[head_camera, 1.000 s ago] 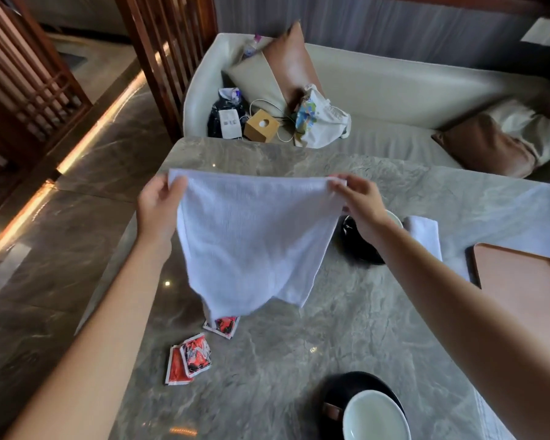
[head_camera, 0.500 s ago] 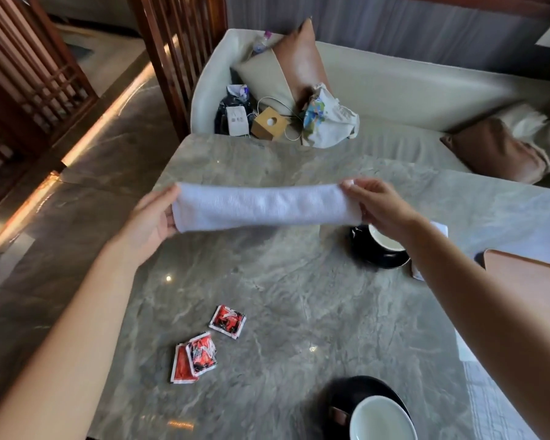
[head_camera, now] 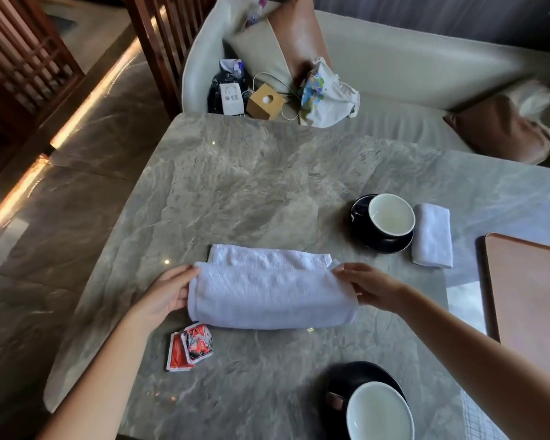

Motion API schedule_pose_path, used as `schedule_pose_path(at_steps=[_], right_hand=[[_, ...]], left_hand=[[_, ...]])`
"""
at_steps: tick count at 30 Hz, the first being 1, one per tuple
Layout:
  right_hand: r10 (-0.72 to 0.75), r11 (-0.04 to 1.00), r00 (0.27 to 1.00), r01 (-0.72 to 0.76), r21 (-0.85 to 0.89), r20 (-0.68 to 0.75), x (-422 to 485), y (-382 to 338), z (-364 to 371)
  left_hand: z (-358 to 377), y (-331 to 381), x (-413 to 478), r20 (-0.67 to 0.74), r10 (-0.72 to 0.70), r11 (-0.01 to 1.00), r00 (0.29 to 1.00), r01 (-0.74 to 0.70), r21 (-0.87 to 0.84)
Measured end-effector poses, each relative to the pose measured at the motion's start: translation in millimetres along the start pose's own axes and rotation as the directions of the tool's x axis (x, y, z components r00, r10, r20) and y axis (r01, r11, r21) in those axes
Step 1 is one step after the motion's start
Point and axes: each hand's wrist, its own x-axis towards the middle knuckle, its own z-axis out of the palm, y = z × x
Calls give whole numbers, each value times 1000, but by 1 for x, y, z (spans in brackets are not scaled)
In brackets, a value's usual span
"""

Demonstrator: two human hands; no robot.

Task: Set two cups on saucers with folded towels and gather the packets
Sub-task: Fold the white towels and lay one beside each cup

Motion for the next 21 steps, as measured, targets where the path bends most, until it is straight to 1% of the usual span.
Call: schedule_pose_path(at_steps=[2, 5, 7, 12, 18, 21], right_hand=[[-73, 997, 991, 76, 25, -113, 6, -10, 2], [-157, 987, 940, 139, -83, -301, 22, -19, 6], [-200, 977, 906, 154, -149, -373, 33, -17, 8], [-228, 956, 867, 113, -272, -443, 51, -5, 9], [-301, 911, 837, 111, -396, -456, 61, 2, 8], [-324, 888, 829, 100, -449, -455, 65, 3, 8]], left_hand=[[12, 11, 10, -73, 66, 998, 995, -65, 17], [32, 26, 27, -168, 168, 983, 971, -153, 102], [43, 28, 40, -188, 221, 966, 957, -188, 180], [52, 21, 63, -218, 250, 933, 943, -175, 314], [51, 11, 70, -226, 240, 926, 944, -152, 346], [52, 8, 71, -227, 298, 909, 927, -203, 364]])
